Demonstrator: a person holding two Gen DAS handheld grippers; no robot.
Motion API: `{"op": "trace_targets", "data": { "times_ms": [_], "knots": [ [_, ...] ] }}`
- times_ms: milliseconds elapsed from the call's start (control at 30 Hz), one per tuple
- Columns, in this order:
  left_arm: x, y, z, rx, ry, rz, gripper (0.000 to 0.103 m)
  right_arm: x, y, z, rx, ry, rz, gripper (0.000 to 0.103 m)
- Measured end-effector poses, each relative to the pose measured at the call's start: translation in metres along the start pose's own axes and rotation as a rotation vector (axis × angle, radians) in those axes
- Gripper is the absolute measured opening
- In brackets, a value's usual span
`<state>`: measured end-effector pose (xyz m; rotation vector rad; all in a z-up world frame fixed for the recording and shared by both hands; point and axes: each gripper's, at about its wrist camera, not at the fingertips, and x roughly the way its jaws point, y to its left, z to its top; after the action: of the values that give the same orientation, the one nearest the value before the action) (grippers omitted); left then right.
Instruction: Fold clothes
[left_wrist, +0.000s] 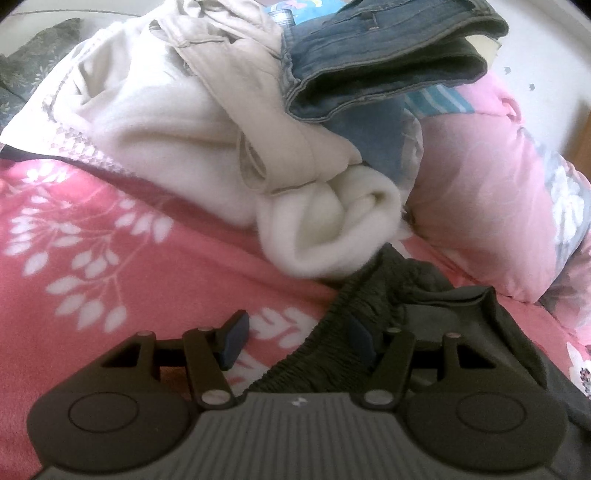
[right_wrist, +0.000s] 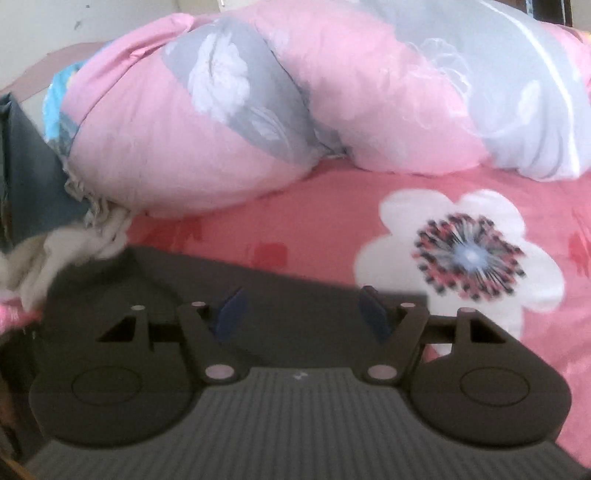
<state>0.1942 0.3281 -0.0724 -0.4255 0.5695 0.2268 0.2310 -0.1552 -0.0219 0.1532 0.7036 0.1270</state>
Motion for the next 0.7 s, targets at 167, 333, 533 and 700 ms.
{"op": "trace_targets", "data": {
  "times_ms": [167,333,533,700],
  "knots": [
    [-0.001,0.001,-0.001,-0.002,-0.005,-0.004,0.061,0.033,0.013,-0.008,-0.104,0.063,0.036,0.05],
    [0.0,0.004,-0.003,-0.016,-0.013,-0.016,0.061,0.102,0.01,0.01,-0.078,0.153,-0.017,0.049],
    [-0.001,0.002,-0.003,-0.009,-0.015,-0.008,0.061,0.109,-0.074,0.064,0.324,-0.04,-0.055,0.05],
    [0.0,0.001,-0.003,-0.001,-0.012,-0.004,0.062,0.062,-0.029,0.032,0.127,0.076,0.22,0.051]
  ]
}}
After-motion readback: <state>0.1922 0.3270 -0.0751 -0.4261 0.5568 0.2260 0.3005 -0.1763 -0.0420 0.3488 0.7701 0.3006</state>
